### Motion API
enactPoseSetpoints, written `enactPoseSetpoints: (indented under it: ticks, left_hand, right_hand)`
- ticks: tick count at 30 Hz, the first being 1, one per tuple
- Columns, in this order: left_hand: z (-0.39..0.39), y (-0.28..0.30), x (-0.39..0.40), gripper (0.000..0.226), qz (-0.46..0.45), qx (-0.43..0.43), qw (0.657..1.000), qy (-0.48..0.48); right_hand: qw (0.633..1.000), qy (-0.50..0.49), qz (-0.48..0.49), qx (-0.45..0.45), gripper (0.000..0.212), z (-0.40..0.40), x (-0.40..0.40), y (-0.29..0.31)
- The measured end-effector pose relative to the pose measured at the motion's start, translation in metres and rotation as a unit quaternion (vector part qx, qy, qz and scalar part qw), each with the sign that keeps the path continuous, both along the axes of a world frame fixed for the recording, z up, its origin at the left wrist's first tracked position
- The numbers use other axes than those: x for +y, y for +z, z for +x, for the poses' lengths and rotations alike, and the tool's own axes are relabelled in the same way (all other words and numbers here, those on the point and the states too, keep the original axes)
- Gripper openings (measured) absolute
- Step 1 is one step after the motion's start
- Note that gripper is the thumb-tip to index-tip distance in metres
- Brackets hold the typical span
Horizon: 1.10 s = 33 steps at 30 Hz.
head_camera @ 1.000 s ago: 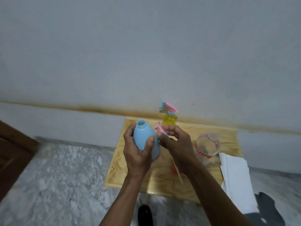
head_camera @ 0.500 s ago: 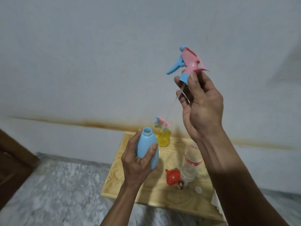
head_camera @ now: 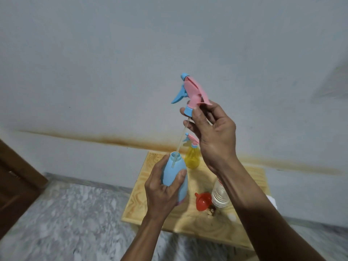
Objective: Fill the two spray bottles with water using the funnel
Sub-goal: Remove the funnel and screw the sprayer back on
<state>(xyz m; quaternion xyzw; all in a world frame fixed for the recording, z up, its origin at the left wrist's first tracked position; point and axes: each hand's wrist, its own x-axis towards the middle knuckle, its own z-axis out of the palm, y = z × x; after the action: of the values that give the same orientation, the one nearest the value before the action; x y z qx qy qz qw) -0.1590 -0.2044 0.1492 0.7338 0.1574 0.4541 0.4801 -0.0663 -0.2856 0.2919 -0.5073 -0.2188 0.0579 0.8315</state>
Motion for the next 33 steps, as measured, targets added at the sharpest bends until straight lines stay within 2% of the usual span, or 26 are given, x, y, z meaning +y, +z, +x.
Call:
enactPoseSetpoints:
  ticks: [3, 6, 11, 16, 23, 28, 33]
  left_hand:
    - [0.001, 0.008, 0.01, 0.048, 0.003, -0.003, 1.0, -0.016]
    - [0.004, 0.012, 0.022, 0.049, 0.006, -0.003, 1.0, -0.022]
    - [0.003, 0.007, 0.035, 0.049, 0.01, 0.007, 1.0, -0.028]
    - [0.006, 0.008, 0.039, 0.049, 0.012, 0.007, 0.999, -0.038]
    - [0.016, 0.02, 0.045, 0.05, 0.015, -0.001, 0.999, -0.043]
    - [0.022, 0.027, 0.044, 0.049, 0.024, -0.011, 0.998, -0.052]
    - [0.027, 0.028, 0.04, 0.049, 0.028, -0.008, 0.998, -0.058]
  right_hand:
    - [1.0, -0.009, -0.009, 0.007, 0.026, 0.0, 0.007, -0.007]
    - [0.998, -0.026, 0.039, 0.031, 0.025, 0.005, 0.014, 0.0]
    - [0.996, -0.059, 0.066, -0.008, 0.021, 0.011, 0.022, 0.016]
    - [0.999, -0.04, -0.017, -0.025, 0.024, 0.003, 0.03, -0.01]
    - [0.993, 0.026, -0.117, -0.006, 0.024, -0.003, 0.025, -0.056]
    - [0.992, 0.065, -0.111, 0.018, 0.024, 0.003, 0.018, -0.055]
    - [0.984, 0.101, -0.147, -0.019, 0.027, 0.011, 0.007, -0.049]
